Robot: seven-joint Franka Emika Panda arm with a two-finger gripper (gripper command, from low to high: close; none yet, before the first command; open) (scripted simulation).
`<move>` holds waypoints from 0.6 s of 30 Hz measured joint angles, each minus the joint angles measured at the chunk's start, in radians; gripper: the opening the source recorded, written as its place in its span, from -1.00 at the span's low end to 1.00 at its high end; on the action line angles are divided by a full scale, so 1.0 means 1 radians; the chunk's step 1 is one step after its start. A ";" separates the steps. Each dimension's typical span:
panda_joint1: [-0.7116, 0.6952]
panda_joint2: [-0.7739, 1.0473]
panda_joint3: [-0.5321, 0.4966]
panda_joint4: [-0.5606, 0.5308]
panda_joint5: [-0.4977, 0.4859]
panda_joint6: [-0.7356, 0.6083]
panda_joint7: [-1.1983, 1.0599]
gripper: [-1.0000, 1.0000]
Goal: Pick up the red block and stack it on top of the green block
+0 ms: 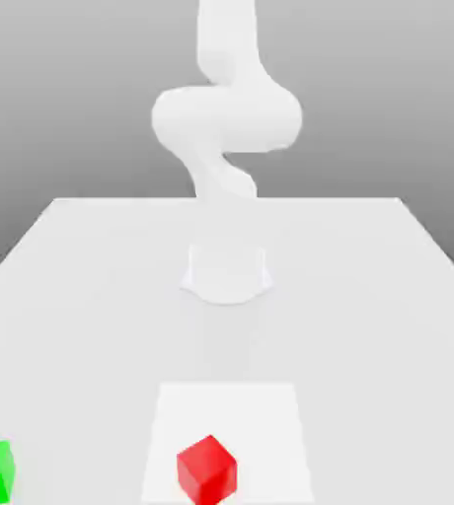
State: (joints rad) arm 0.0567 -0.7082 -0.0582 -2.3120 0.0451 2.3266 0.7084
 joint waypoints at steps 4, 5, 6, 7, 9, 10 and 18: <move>0.081 0.154 -0.084 -0.019 0.080 0.042 -0.155 0.00; 0.100 0.191 -0.102 -0.024 0.100 0.053 -0.193 0.00; 0.117 0.228 -0.119 -0.029 0.120 0.063 -0.231 0.00; 0.132 0.266 -0.135 -0.033 0.139 0.073 -0.268 0.00; 0.158 0.341 -0.160 -0.042 0.178 0.092 -0.343 0.00; 0.169 0.378 -0.170 -0.047 0.197 0.102 -0.380 0.00; 0.217 0.663 -0.209 -0.086 0.284 0.191 -0.630 0.00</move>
State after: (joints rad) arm 0.2737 -0.0452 -0.2675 -2.3982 0.3295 2.5174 0.0782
